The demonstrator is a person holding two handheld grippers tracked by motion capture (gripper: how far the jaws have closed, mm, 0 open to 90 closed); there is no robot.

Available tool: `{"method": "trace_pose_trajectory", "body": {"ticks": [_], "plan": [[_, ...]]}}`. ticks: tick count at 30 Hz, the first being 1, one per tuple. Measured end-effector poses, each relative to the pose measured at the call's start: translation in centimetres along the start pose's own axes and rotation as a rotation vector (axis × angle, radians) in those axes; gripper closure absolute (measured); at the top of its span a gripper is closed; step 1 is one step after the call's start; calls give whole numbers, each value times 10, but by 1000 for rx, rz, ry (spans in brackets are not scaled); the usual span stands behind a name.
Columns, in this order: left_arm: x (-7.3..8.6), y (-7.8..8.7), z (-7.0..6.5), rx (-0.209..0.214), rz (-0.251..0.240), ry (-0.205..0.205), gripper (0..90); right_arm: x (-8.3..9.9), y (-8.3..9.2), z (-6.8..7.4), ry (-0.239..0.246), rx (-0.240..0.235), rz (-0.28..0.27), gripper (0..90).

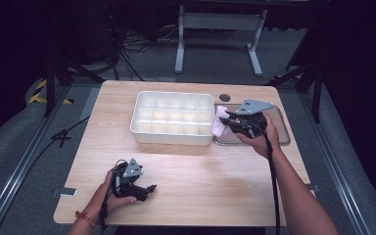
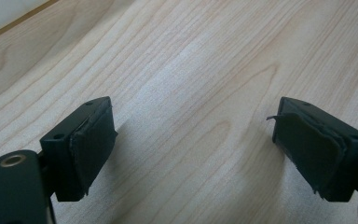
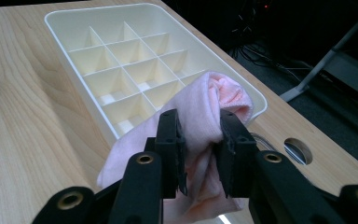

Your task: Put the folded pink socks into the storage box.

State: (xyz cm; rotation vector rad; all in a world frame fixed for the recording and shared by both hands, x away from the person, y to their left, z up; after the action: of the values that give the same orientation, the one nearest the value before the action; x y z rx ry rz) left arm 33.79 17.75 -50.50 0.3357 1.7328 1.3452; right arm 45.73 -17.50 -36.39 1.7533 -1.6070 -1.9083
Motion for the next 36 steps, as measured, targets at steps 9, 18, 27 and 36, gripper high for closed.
{"method": "trace_pose_trajectory", "body": {"ticks": [9,18,27,36], "plan": [[0,0,0,0,0,0,132,-8,-10,1,4,0,27,723],[0,0,0,0,0,0,132,-15,-24,0,9,3,49,723],[0,0,0,0,0,-1,132,-22,-40,0,30,26,87,723],[0,1,0,0,7,-2,132,-30,-56,-1,42,57,134,723]]}}
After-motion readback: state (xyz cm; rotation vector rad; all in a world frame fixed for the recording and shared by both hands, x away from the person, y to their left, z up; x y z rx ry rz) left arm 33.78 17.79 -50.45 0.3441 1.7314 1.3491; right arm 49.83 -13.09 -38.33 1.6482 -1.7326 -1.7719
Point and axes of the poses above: each handheld gripper's, and its own axes: y roughly backward along the jaws, x roughly out of its underside, z roughly to its left, the point moved 3 cm from there along -y, roughly forward along the jaws, and after that the axes turned 15 degrees about z, right-handed, at the moved point
